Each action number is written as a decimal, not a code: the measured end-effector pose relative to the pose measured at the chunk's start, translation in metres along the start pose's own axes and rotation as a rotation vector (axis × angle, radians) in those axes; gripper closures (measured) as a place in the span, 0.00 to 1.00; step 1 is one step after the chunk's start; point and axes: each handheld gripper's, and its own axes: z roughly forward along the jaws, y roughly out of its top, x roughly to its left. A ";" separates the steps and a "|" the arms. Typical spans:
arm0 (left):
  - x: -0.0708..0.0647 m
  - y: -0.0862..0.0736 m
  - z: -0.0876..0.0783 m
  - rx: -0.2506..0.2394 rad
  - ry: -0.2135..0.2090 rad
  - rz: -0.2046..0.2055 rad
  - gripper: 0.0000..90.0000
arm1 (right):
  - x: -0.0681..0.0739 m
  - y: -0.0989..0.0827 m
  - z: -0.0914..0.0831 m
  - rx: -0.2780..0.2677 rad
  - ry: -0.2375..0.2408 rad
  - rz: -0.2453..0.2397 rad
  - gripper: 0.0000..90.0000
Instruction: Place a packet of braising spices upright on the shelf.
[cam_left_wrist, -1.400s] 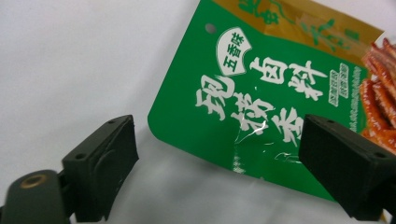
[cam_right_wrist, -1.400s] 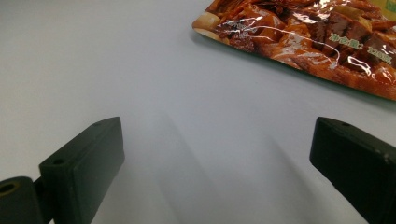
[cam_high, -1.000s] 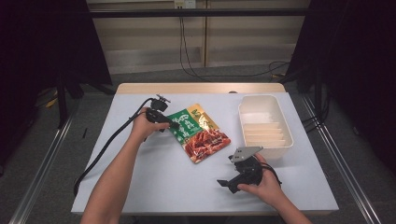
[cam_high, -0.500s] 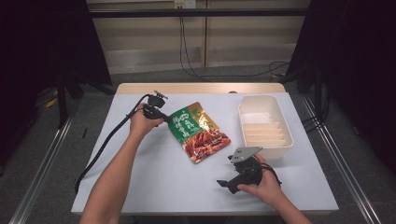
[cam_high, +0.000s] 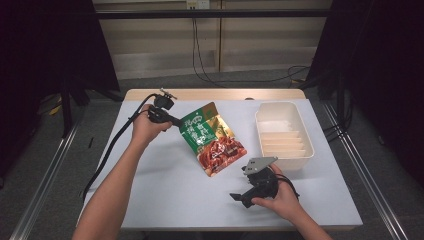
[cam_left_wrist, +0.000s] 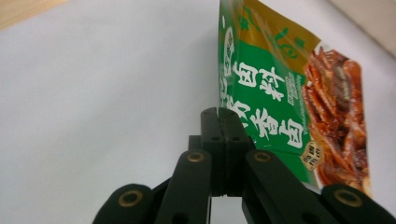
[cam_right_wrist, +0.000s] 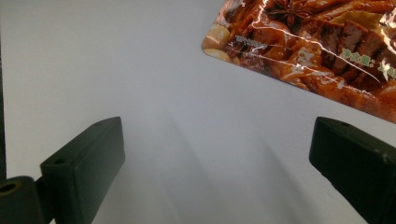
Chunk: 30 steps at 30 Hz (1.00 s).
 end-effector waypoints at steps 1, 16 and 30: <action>-0.002 0.001 -0.003 0.007 -0.003 0.012 1.00 | 0.000 0.001 0.000 -0.002 0.004 -0.005 0.04; -0.034 0.015 -0.037 -0.033 -0.033 0.102 1.00 | -0.015 0.048 -0.026 -0.037 0.028 -0.026 0.04; -0.074 0.020 -0.062 -0.090 -0.063 0.157 1.00 | -0.048 0.082 -0.041 -0.009 -0.005 -0.013 0.03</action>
